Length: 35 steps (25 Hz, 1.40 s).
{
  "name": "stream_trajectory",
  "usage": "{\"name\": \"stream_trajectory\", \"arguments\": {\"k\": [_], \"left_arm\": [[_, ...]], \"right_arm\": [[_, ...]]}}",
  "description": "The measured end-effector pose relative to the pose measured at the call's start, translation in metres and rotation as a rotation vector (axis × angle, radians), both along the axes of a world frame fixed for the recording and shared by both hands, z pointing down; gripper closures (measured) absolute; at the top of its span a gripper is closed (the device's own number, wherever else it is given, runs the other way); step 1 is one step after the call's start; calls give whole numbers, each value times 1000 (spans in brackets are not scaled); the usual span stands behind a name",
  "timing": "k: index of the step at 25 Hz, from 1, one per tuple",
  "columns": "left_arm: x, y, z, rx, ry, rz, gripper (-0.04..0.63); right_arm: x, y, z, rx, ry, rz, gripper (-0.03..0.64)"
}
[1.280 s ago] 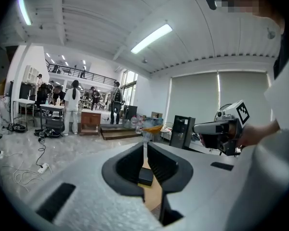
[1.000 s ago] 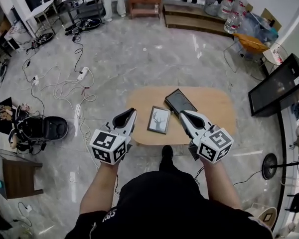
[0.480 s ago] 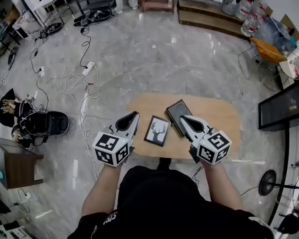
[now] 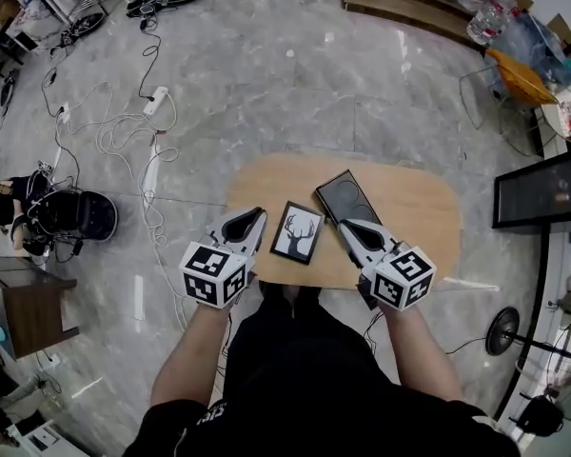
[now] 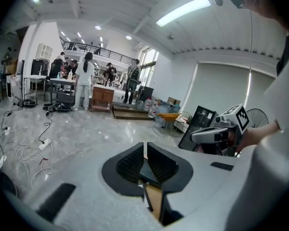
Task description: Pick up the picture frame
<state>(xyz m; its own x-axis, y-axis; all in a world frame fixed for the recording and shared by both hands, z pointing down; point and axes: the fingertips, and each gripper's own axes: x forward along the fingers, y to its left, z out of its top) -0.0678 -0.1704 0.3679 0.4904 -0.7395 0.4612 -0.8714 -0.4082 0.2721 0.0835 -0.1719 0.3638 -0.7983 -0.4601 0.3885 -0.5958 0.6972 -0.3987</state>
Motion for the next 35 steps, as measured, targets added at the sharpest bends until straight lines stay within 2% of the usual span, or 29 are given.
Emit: {"name": "stream_trajectory", "arguments": {"k": [12, 27, 30, 35], "left_arm": [[-1, 7, 105, -187, 21, 42, 565], [-3, 19, 256, -376, 27, 46, 563], [0, 24, 288, -424, 57, 33, 558], [8, 36, 338, -475, 49, 61, 528]], "right_arm": [[-26, 4, 88, -134, 62, -36, 611], [-37, 22, 232, -338, 139, -33, 611], [-38, 30, 264, -381, 160, -45, 612], [-41, 52, 314, -455, 187, -59, 611]]}}
